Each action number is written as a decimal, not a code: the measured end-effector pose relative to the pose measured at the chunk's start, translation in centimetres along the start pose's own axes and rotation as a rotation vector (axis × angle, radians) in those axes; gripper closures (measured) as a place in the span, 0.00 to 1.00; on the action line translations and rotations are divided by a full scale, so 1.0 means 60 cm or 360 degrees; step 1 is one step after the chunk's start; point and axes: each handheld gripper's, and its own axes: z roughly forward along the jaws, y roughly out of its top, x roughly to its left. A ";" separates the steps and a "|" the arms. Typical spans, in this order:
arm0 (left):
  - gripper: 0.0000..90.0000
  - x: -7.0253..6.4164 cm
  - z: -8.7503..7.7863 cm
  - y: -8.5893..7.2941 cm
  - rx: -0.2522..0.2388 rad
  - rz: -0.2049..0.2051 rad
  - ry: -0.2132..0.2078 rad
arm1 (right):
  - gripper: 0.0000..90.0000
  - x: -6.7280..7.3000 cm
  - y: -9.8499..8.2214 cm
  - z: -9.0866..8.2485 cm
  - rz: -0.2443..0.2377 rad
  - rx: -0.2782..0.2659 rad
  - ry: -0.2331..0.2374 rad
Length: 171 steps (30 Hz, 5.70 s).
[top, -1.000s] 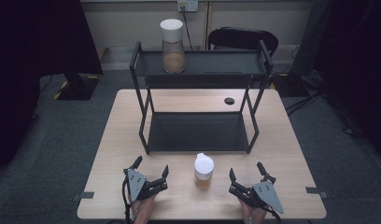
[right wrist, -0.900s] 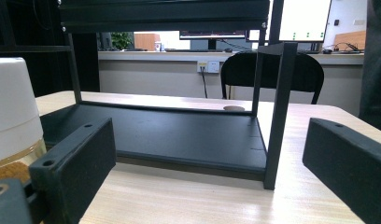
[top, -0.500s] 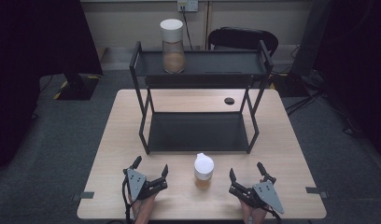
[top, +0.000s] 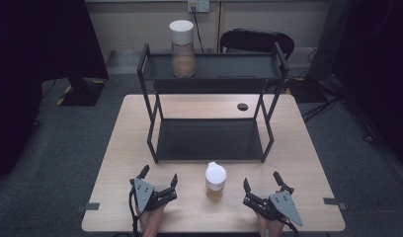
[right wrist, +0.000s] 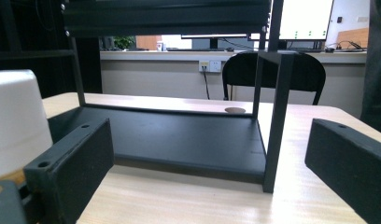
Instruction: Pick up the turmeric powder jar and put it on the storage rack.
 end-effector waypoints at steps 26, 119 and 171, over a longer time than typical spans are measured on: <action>0.00 -0.001 0.000 -0.001 -0.0004 0.0006 0.0001 | 0.00 0.065 0.051 0.004 -0.0036 -0.0089 0.0131; 0.01 -0.001 0.000 -0.001 -0.0004 0.0009 0.0001 | 0.33 0.108 0.042 0.059 -0.0016 0.0222 0.0387; 0.01 0.000 0.000 -0.001 -0.0004 0.0014 -0.0003 | 0.33 0.084 0.115 0.060 0.0039 0.0124 0.0430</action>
